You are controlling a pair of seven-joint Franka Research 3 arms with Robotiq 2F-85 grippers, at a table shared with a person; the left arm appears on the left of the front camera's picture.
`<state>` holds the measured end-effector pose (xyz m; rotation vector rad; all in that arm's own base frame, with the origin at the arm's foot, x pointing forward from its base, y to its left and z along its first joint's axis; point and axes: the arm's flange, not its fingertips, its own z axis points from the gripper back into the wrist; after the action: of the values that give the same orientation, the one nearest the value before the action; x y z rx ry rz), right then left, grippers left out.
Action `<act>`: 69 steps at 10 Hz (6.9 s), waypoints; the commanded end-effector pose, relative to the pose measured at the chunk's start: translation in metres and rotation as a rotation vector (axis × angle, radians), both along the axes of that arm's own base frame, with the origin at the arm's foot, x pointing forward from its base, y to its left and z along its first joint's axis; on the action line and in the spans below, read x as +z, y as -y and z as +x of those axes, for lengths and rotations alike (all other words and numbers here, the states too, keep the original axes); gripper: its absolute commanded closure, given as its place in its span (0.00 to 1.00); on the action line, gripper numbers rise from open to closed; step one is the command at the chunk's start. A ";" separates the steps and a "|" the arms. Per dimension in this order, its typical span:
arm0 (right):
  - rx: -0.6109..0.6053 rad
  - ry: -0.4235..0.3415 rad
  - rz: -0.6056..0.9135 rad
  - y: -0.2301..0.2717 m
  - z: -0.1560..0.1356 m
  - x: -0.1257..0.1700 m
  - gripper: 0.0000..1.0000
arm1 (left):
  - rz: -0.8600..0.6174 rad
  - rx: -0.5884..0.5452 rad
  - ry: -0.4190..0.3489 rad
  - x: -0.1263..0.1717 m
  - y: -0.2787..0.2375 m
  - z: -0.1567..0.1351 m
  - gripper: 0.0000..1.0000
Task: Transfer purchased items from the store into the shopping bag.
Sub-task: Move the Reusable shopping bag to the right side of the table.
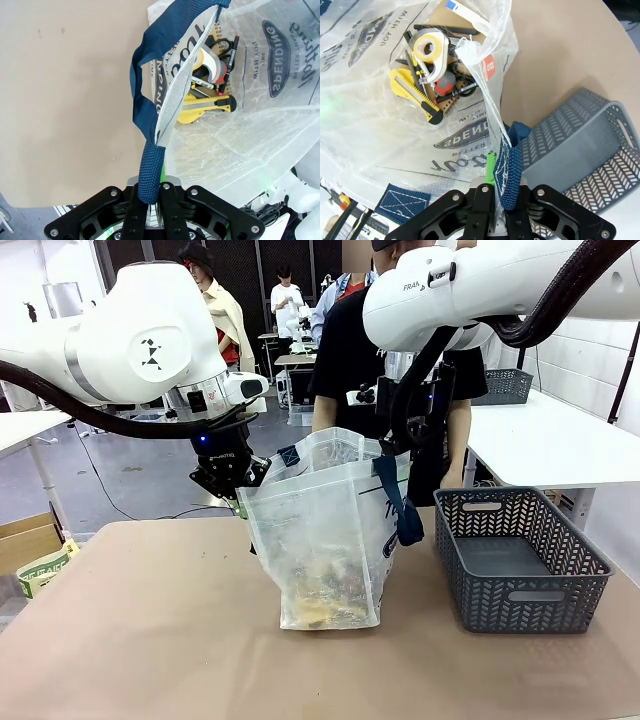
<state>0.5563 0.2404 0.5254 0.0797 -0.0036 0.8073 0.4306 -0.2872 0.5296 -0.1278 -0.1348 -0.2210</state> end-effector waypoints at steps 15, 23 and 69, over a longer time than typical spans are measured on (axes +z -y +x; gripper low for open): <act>-0.017 -0.001 -0.006 0.003 0.001 -0.001 1.00 | 0.001 0.002 0.001 0.000 -0.001 0.000 1.00; -0.055 -0.004 0.129 -0.056 -0.017 0.024 1.00 | -0.037 -0.050 0.052 0.001 0.046 0.023 1.00; -0.544 -0.198 0.200 -0.114 -0.006 -0.002 1.00 | -0.244 -0.212 0.148 0.015 0.065 0.006 0.00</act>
<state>0.5468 0.3465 0.5189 0.3099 0.0868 0.2762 0.4445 -0.3643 0.5484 -0.3285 -0.2829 -0.4047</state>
